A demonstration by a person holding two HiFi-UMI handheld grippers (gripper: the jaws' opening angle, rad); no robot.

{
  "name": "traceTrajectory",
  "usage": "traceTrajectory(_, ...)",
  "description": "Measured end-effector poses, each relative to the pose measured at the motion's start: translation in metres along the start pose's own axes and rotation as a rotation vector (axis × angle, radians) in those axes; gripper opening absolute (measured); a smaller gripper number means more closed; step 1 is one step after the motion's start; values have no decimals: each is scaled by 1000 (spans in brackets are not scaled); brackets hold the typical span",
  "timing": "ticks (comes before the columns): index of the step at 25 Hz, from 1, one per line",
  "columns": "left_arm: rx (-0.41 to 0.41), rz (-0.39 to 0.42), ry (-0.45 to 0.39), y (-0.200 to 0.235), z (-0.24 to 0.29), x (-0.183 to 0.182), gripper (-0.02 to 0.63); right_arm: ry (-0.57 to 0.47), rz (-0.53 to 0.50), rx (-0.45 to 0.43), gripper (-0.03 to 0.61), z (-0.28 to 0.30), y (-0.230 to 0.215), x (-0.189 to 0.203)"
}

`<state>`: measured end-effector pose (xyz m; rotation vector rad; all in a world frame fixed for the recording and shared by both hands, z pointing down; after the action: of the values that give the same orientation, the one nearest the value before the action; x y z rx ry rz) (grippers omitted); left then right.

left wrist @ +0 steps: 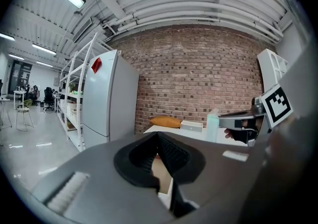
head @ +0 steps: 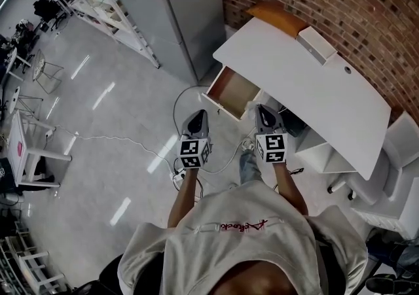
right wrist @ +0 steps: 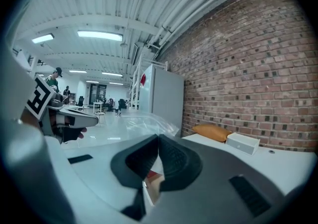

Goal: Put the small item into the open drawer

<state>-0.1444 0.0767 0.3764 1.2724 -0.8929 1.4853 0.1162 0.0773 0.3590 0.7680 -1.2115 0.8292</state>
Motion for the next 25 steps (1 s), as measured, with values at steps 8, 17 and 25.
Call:
traceTrajectory(8,-50,-5,6,18,46,-13,8,8,-2,-57,12,61,-26,-11)
traceTrajectory(17,-153,-27,8,43,117,-38,8,10,-35,-165,12,152,-74,-38)
traceTrajectory(25,-183,-27,-5,44,195,-62,8,0,-51,-211,12,219,-130,-56)
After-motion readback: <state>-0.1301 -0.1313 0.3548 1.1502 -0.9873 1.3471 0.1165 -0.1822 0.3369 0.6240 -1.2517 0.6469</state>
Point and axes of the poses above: the fingertips, and each gripper's own axes: z forward along the fingers, y to its left, x out of its underside, the point moved 10 cm from there along -z, backward along the fingers, and after that the axes turned 7 degrees about -x, right-handed, at the moved point
